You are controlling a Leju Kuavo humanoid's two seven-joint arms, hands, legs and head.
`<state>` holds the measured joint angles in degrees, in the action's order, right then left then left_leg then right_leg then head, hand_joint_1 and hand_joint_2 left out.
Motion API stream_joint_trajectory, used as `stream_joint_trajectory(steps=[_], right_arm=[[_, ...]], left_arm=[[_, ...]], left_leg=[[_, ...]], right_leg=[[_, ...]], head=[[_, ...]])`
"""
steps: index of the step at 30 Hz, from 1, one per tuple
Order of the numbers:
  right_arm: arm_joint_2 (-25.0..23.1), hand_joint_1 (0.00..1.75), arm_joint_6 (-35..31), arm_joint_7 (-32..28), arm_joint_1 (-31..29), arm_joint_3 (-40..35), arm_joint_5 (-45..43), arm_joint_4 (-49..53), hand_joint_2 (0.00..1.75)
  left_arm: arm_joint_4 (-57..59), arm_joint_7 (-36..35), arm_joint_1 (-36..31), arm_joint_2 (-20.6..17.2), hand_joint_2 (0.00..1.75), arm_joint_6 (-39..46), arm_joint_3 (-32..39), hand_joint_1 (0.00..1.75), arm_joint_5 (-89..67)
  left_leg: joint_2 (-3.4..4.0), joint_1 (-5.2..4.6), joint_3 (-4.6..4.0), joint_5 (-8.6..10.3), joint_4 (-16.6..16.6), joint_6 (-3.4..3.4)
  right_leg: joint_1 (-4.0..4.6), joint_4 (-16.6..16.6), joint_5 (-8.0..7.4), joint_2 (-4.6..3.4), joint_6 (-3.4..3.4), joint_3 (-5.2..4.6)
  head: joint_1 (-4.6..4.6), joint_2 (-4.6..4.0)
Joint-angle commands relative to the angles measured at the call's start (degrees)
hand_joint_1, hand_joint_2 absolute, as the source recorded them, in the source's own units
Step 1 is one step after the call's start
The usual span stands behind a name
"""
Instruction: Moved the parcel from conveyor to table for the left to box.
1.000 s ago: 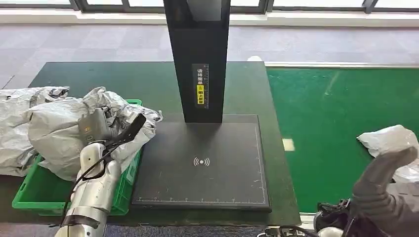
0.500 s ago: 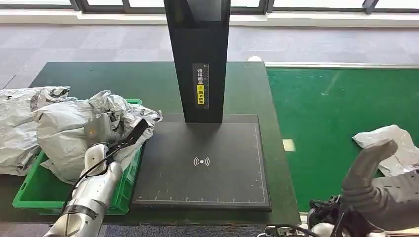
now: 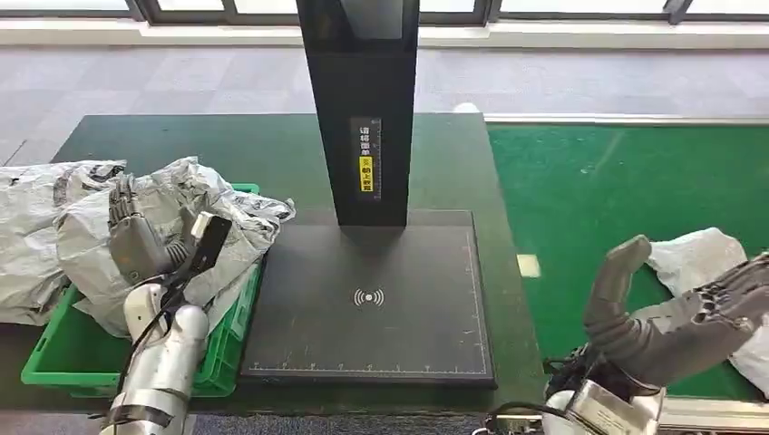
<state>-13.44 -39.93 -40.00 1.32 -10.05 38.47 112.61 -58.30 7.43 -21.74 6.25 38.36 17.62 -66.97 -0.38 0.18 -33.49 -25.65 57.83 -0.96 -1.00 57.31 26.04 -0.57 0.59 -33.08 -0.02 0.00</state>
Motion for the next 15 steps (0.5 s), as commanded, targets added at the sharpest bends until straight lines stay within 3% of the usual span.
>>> stream_joint_trajectory(steps=[1, 5, 9, 14, 15], right_arm=[[-2.83, 0.00, -0.07, 0.00, -1.11, -1.87, 0.00, -8.63, 1.75], [-2.60, 0.00, -0.07, 0.00, -1.01, -1.30, 0.18, -8.79, 1.75], [-3.27, 0.00, -0.07, 0.00, 0.02, 0.22, 0.99, -8.38, 1.75], [-3.27, 0.00, -0.07, 0.00, 0.02, 0.22, 0.99, -8.38, 1.75], [-3.69, 0.00, -0.07, 0.00, 0.47, 1.87, 1.20, -9.13, 1.75]], left_arm=[[-13.39, 1.48, 10.02, 3.86, 0.00, 1.10, 0.52, 0.00, 4.39], [-13.02, 4.40, 9.29, 3.25, 0.00, 0.40, -1.76, 0.00, 11.01], [-16.07, 15.31, 9.84, 3.52, 0.00, -2.08, -4.67, 0.00, 28.06], [-16.07, 15.31, 9.84, 3.52, 0.00, -2.08, -4.67, 0.00, 28.06], [-19.47, 19.67, 11.19, 4.02, 0.00, -1.80, -5.67, 0.00, 33.37]], left_leg=[[0.24, 0.03, 0.21, -0.06, -0.16, 0.00], [0.33, 0.02, 0.25, -0.13, -0.22, -0.08], [0.11, 0.01, 0.23, -0.10, -0.21, -0.07], [0.12, 0.03, 0.22, -0.10, -0.21, -0.07], [0.09, 0.02, 0.21, -0.10, -0.19, -0.08]], right_leg=[[0.04, -0.15, -0.01, -0.18, -0.07, 0.14], [0.04, -0.16, -0.01, -0.24, -0.13, 0.11], [0.03, -0.13, 0.06, 0.01, -0.16, 0.14], [0.06, -0.15, 0.06, -0.01, -0.18, 0.14], [0.04, -0.12, 0.07, 0.01, -0.18, 0.13]], head=[[0.00, 0.00], [0.00, 0.00], [0.00, 0.00], [0.00, 0.00], [0.00, 0.00]])
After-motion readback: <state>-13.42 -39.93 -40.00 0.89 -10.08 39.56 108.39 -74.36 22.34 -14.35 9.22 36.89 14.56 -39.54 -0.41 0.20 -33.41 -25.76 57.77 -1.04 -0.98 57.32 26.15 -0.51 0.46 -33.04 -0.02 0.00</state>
